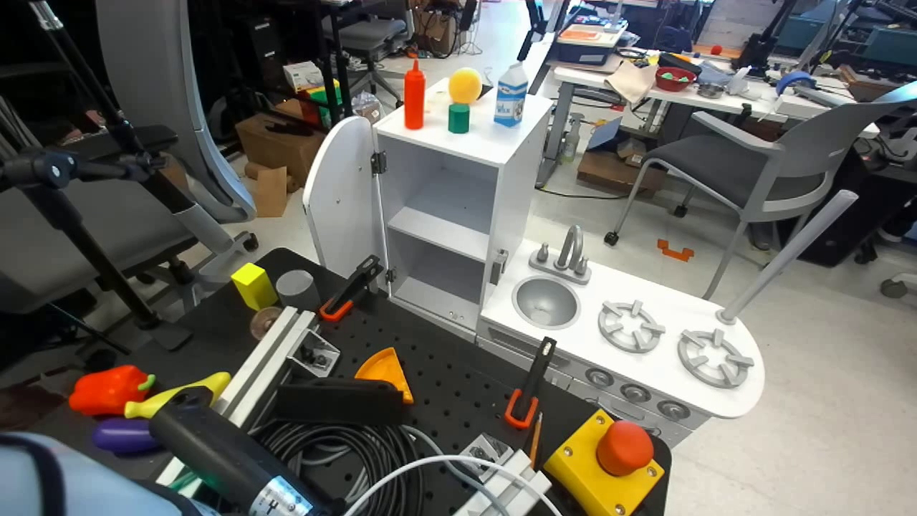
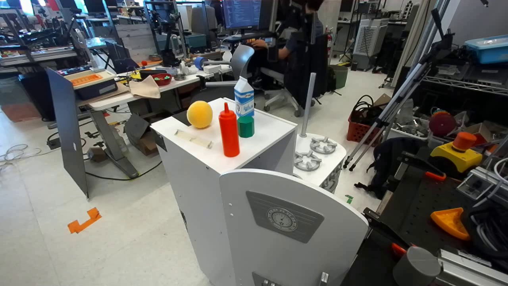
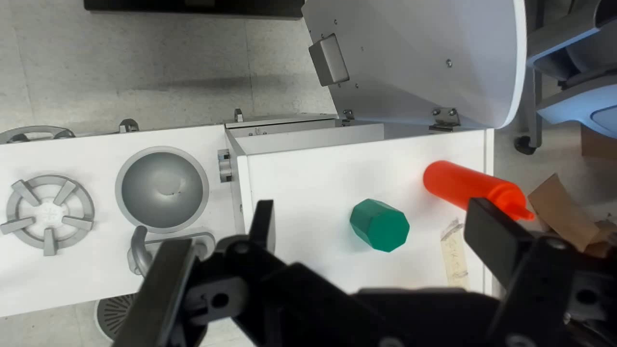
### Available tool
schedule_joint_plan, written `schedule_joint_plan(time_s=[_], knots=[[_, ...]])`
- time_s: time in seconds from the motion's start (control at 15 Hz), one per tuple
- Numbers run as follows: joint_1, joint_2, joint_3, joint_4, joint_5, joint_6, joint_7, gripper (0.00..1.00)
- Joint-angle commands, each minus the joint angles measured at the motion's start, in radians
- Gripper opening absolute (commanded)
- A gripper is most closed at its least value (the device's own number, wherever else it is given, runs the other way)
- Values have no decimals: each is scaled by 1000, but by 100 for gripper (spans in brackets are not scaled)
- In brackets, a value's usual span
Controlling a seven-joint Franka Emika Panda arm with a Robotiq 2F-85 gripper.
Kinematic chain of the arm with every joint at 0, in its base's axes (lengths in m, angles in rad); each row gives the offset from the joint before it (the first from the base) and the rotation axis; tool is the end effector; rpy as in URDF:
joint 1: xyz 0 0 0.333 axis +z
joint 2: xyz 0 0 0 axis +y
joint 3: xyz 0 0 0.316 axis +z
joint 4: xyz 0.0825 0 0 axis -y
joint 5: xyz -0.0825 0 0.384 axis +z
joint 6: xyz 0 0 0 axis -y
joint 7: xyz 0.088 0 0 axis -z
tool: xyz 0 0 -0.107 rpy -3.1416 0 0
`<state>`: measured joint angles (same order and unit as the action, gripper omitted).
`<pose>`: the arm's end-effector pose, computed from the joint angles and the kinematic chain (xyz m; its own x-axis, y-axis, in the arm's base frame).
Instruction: Pick up the green block and slightly move it forward.
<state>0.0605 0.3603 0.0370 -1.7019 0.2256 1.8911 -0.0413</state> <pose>0.6311 0.0763 0.3728 0.9834 0.0658 -0.1692 0.0279 -0.9757 -0.2171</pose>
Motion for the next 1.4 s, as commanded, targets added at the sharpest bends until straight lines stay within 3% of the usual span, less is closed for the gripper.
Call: schedule_joint_plan(time_s=[0.0,0.53,1.13,1.2,1.33], knots=[[0,180,23,213,10,-84,69,100],[55,382,40,352,-13,-50,170,100],[92,488,30,433,-20,-4,256,100],[93,490,29,432,-21,8,262,75],[92,491,28,437,-21,7,278,68]])
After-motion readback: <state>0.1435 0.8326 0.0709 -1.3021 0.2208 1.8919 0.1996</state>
